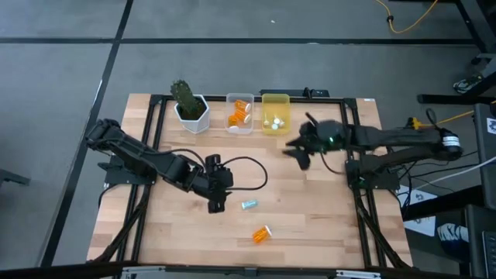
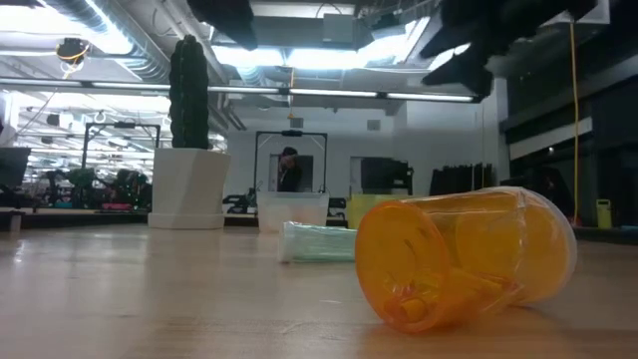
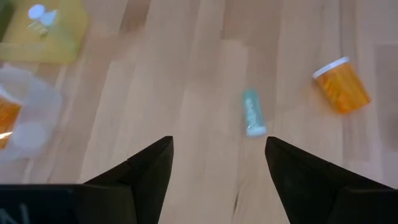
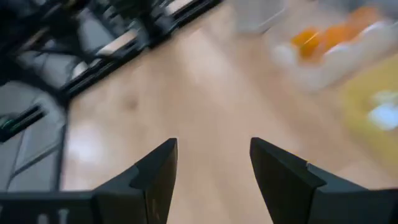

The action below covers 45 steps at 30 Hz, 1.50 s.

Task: Pick and place medicine bottles into bin by pill shape (circle, oval)
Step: Put the blue pill bottle into the yellow bin

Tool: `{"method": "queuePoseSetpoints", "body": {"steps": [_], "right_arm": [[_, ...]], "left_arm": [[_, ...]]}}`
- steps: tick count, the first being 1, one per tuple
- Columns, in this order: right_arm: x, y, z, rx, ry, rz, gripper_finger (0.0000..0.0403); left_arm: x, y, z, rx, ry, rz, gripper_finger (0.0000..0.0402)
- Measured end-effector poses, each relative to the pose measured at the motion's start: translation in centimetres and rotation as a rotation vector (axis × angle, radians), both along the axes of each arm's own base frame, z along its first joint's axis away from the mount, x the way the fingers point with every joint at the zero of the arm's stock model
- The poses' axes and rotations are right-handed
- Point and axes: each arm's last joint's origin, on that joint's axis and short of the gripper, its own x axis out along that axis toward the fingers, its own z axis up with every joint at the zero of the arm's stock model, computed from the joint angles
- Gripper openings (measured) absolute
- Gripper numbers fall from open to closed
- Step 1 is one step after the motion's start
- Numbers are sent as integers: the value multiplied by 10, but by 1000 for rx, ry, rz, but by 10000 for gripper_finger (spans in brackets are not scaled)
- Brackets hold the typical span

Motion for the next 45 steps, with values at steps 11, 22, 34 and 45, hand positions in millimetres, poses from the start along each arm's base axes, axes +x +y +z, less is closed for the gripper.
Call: {"method": "queuePoseSetpoints", "body": {"steps": [11,22,34,45], "right_arm": [[-23,86,1,5,16,104,196],[16,147,-46,-136,47,253,197],[100,155,-119,-319,7,428,197],[147,152,-151,-429,292,504,197]], "left_arm": [[17,-27,-30,-28,33,-20,250],[6,-47,-32,78,23,-78,250],[-22,-58,-10,107,2,-177,250],[-23,-59,-11,96,0,-167,250]]}}
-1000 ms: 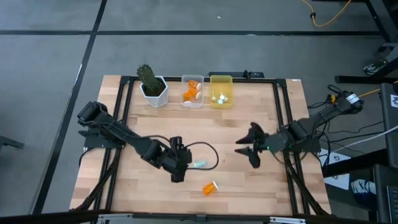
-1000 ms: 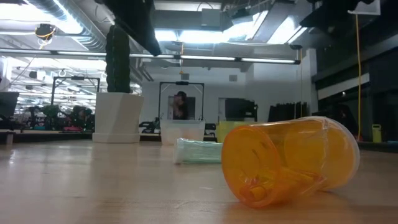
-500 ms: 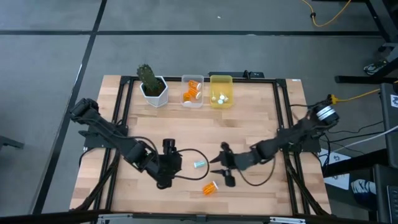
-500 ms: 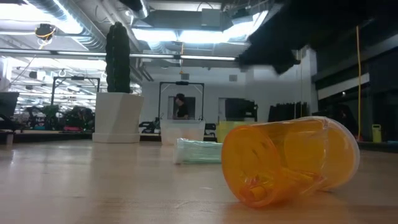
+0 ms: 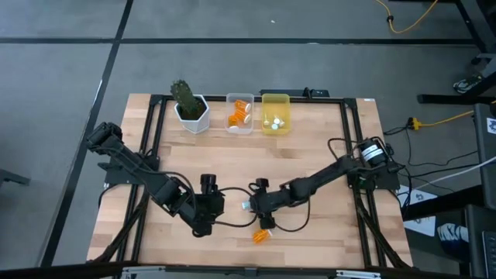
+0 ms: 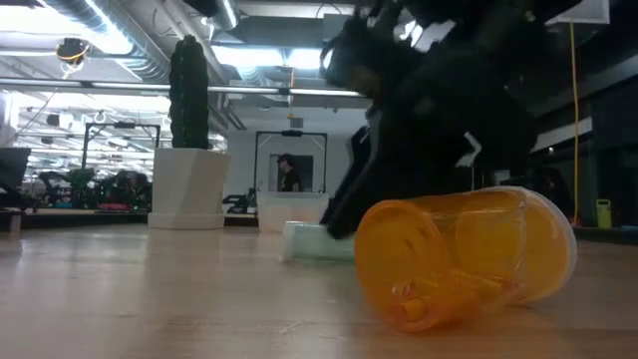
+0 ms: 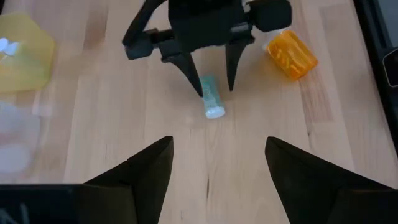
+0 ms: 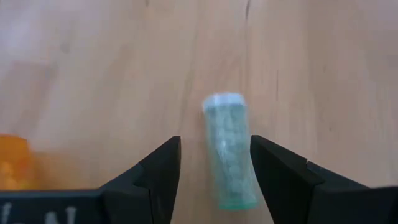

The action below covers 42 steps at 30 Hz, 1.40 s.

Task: Pick and place medicine bottles into bin by pill shape (circle, oval)
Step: Put the blue pill bottle into the yellow bin

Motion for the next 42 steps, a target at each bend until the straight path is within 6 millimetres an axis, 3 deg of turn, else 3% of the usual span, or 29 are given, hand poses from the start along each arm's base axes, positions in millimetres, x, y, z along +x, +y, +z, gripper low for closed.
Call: {"method": "queuePoseSetpoints", "body": {"steps": [4,12,19,25,31,34,42], "right_arm": [[5,-1,-9,-39,77,2,197],[9,-1,-9,-39,73,-3,190],[7,-2,-10,-22,94,-37,149],[13,-15,-2,-152,70,-201,114],[21,-48,31,-348,137,-375,108],[24,-70,57,-443,155,-472,109],[5,-147,116,-640,241,-767,109]], "left_arm": [[0,0,0,2,4,0,250],[0,0,0,4,6,0,250],[-1,1,-1,6,9,0,250],[-1,1,-1,5,9,0,250],[-1,1,-1,5,10,1,250],[-1,1,-1,7,14,1,250],[-1,1,-1,7,16,2,250]]}}
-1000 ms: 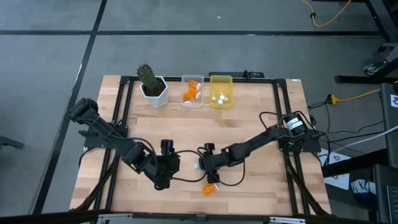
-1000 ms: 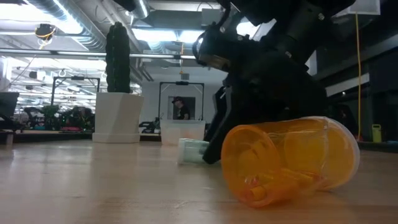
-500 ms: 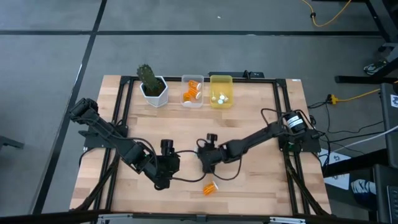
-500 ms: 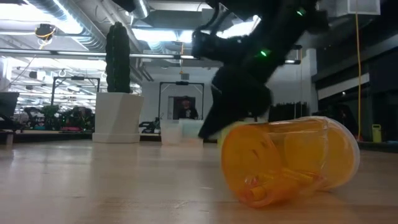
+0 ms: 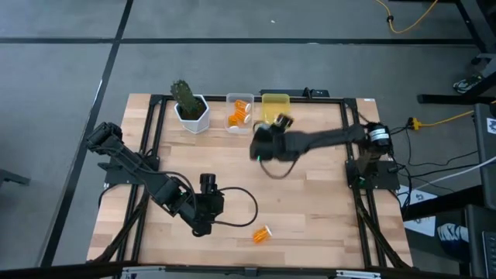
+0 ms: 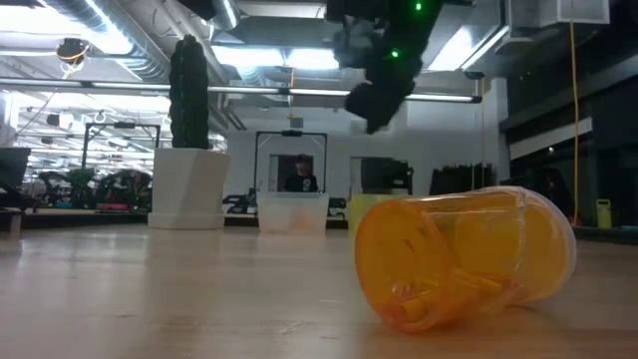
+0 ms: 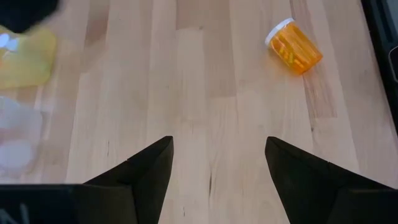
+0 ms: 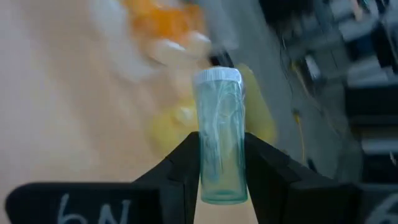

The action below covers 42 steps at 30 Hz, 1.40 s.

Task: Pick and place medicine bottles into bin by pill shape (circle, oval)
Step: Put the blue pill bottle into the yellow bin, then put the orange pill bottle into the white bin

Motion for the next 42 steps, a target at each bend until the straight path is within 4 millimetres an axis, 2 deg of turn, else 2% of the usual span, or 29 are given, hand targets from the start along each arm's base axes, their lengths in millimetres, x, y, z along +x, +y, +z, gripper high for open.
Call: {"method": "queuePoseSetpoints", "body": {"steps": [3,7,11,15,19,24,29,32,35,39,42], "right_arm": [[-12,-35,7,46,6,-94,109],[-23,-83,6,182,3,-159,109],[-29,-121,5,260,-31,-183,111],[-38,-145,6,285,-58,-223,134],[-44,-156,5,347,-68,-230,172],[-44,-153,3,464,-75,-182,205],[-48,-136,5,572,-21,-145,213],[-56,-116,16,593,20,-144,210],[-70,-91,38,574,40,-144,207],[-95,-51,72,569,-34,-93,205],[-119,-20,90,577,-108,-16,205]], "left_arm": [[0,0,0,0,1,1,250],[0,0,0,0,0,2,250],[0,1,0,0,-1,4,250],[1,1,0,-1,-1,5,250],[1,1,0,-1,-1,5,250],[1,1,0,4,-5,9,250],[1,1,0,8,-10,16,250],[1,1,0,-13,-17,40,250],[2,1,1,-42,-40,77,250],[3,0,2,-77,-67,123,250],[3,0,2,-78,-69,124,250]]}}
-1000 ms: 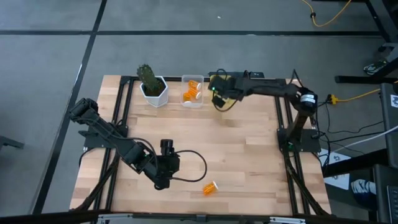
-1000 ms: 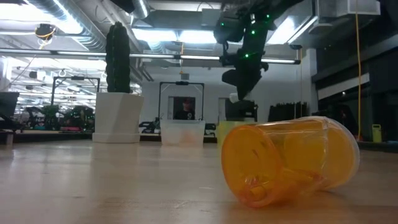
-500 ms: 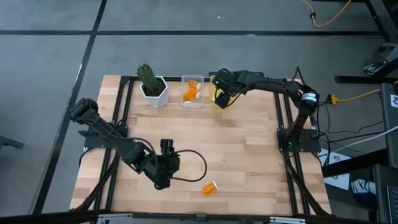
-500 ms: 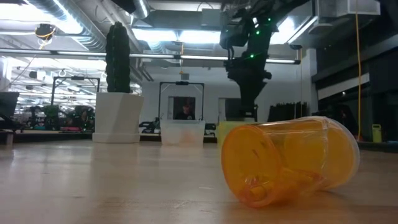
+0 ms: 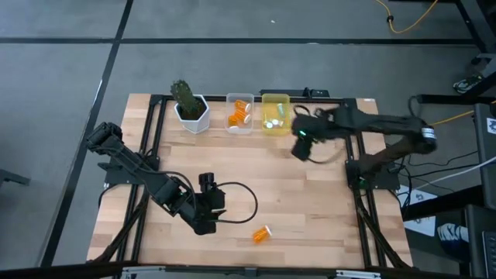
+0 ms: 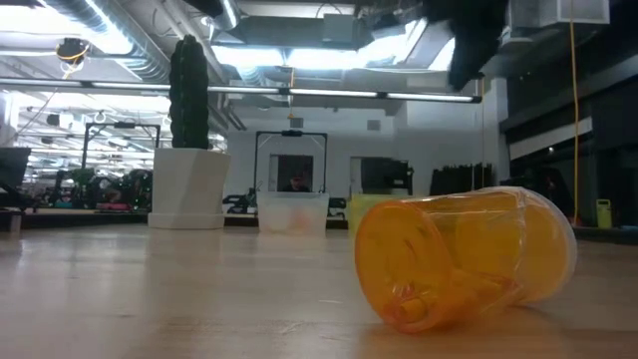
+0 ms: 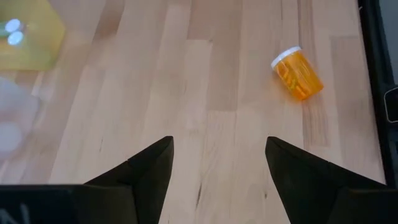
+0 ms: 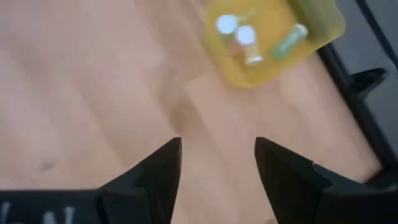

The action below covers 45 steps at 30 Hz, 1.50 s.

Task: Pick and place medicine bottles into bin by pill shape (circle, oval)
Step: Put the orange pill bottle into the white bin

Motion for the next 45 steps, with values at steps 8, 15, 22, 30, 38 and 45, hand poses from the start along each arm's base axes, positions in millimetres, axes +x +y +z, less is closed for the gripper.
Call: {"method": "queuePoseSetpoints", "body": {"steps": [8,15,22,30,38,45], "right_arm": [[-67,59,-4,121,-246,21,205],[-94,89,-32,258,-423,100,205],[-99,107,-57,272,-482,192,205],[-101,110,-70,290,-467,170,205],[-98,111,-68,287,-513,163,205],[-98,111,-68,284,-512,165,205]], "left_arm": [[18,4,6,-102,-126,51,250],[62,-9,-21,-273,-187,-26,250],[88,-34,-75,-407,-148,14,250],[116,-70,-106,-405,-123,3,250],[129,-69,-117,-215,-64,130,250],[128,-75,-117,-240,-70,113,250]]}}
